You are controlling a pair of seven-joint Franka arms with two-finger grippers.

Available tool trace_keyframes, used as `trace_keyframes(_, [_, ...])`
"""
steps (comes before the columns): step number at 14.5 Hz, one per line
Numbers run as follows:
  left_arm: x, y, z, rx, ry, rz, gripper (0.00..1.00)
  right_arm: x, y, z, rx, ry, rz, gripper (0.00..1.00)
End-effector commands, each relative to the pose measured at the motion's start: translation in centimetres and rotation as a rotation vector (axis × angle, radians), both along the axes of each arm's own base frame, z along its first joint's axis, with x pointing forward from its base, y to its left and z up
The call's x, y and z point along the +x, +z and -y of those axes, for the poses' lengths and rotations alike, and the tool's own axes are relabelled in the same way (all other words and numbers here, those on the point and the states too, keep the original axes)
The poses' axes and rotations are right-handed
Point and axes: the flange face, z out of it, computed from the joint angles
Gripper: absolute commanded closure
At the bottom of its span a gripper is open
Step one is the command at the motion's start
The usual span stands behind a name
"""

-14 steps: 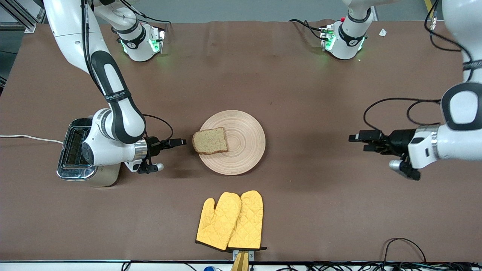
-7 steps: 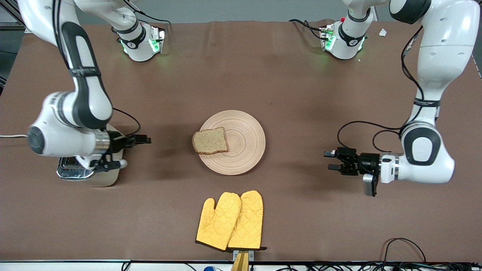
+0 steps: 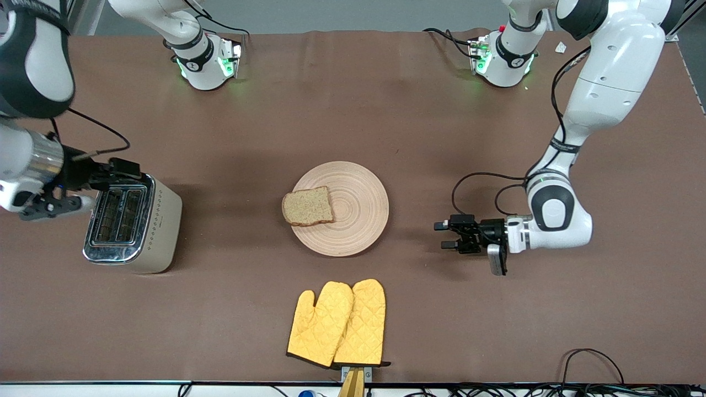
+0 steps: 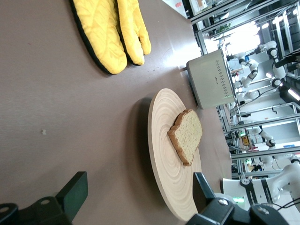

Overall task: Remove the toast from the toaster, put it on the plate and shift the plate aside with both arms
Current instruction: 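Withdraw the right gripper while the left gripper reaches toward the plate rim, then grasp the wooden plate rim with the left gripper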

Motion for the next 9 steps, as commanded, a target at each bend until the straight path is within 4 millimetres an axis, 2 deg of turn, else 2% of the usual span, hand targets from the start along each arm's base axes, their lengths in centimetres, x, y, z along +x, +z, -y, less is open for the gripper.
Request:
trace_keyframes(1, [-1.0, -0.7, 0.7, -0.024, 0.046, 0.019, 0.02, -0.4, 5.0, -0.9, -0.116, -0.042, -0.004, 0.00])
trace_keyframes(2, [-1.5, -1.3, 1.3, -0.030, 0.057, 0.012, 0.02, -0.8, 7.1, -1.0, -0.129, -0.057, -0.006, 0.00])
trace_keyframes(4, [-2.4, -2.1, 2.1, -0.034, 0.090, 0.004, 0.02, -1.6, 9.3, 0.0, -0.135, -0.065, 0.000, 0.00])
trace_keyframes(7, [-4.1, -3.4, 3.9, -0.053, 0.158, -0.018, 0.01, -2.0, 10.0, 0.5, -0.182, -0.065, -0.002, 0.00])
trace_keyframes(9, [-5.0, -4.1, 5.4, -0.043, 0.193, -0.013, 0.02, -2.3, 9.9, 1.8, -0.185, -0.085, -0.033, 0.00])
